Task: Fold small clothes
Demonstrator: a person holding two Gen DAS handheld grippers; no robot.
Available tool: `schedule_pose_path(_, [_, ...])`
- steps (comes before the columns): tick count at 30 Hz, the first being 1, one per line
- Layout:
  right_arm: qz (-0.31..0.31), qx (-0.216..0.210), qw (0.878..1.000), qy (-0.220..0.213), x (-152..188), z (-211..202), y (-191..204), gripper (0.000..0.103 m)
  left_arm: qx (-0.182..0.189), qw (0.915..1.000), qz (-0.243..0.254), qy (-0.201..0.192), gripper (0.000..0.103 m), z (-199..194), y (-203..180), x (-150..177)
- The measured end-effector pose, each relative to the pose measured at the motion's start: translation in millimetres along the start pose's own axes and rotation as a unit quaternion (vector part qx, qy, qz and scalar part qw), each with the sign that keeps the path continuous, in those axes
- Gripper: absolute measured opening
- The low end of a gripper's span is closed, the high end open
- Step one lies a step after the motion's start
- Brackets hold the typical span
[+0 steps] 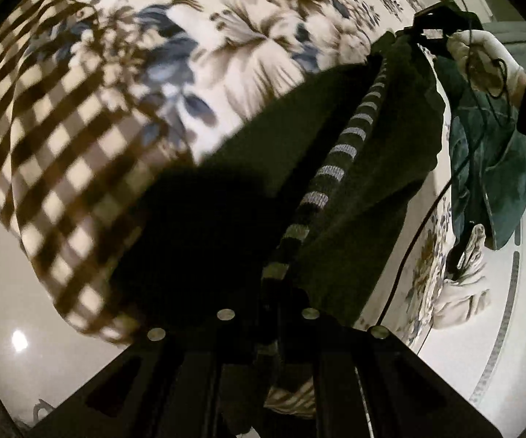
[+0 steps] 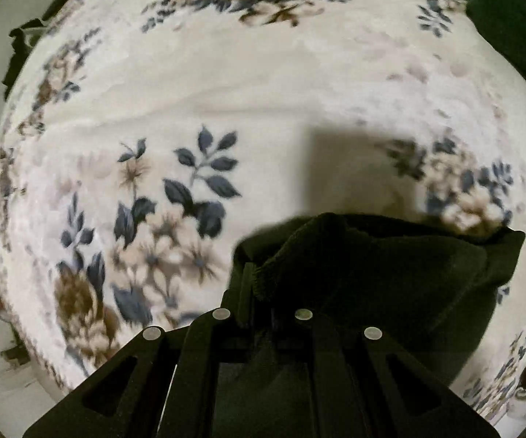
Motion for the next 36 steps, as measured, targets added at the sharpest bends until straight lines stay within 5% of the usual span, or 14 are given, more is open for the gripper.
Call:
schedule_pose_path(6, [0.0,0.014,1.0,0.012,-1,19,6,0.012,0.013,0.9981,-0.038,0.047,0.011,9,42,-13])
schedule_pose_path(7, [-0.002,-0.008,1.0,0.011,4,14,9,0.019,0.007,0.9974,-0.051,0.052,0.018,5,53,-14])
schedule_pose_path(9, [-0.004,-0.067,0.998,0.007,21,-5,16,0.059,-0.001,0.997,-0.066,0.042,0.021,-10,71,-16])
schedule_pose_path(10, [-0.007,-0.084,0.996,-0.005,34,-19,17,0.064,-0.003,0.9968,-0.07,0.039,0.026,-15,76,-17])
schedule_pose_path(13, [-0.028,-0.1,0.994,-0.043,91,-61,5,0.064,-0.005,0.998,-0.056,0.03,0.043,-31,72,-25])
schedule_pose_path(16, [-0.004,-0.106,0.993,-0.042,168,-74,-22,0.064,-0.005,0.9992,-0.005,0.039,0.044,-22,40,-33])
schedule_pose_path(19, [0.054,-0.11,0.992,-0.004,271,-52,-52,0.064,-0.022,0.9971,0.051,0.051,0.044,-4,18,-36])
schedule_pose_path(22, [0.122,-0.139,0.981,0.063,374,-5,-62,0.065,-0.078,0.9895,0.102,0.066,0.043,27,10,-33])
schedule_pose_path(23, [0.138,-0.142,0.976,0.087,407,14,-63,0.065,-0.099,0.9868,0.117,0.052,0.04,30,10,-33])
schedule_pose_path(24, [0.148,-0.143,0.973,0.103,433,31,-60,0.065,-0.105,0.9863,0.121,0.039,0.014,28,8,-33])
schedule_pose_path(26, [0.169,-0.152,0.966,0.123,477,57,-53,0.061,-0.1,0.9878,0.118,0.019,0.006,19,7,-34])
schedule_pose_path(28, [0.196,-0.174,0.958,0.112,508,69,-45,0.006,-0.116,0.9871,0.11,-0.003,0.006,1,14,-39])
schedule_pose_path(32, [0.218,-0.157,0.961,0.067,533,72,-51,0.007,-0.133,0.9847,0.111,0.016,0.005,-7,25,-39])
schedule_pose_path(36, [0.216,-0.178,0.956,0.085,536,69,-55,0.009,-0.132,0.9817,0.13,0.044,0.009,-7,15,-42])
Point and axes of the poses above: each gripper's, at about its wrist camera, not at the fingertips, and z roughly the way its jaws point, y to its left, x to its underside, the point moved 10 cm from there along z, roughly the way its jaws point, and after that the axes turned 2 degrees about y, right-handed, at the moved point
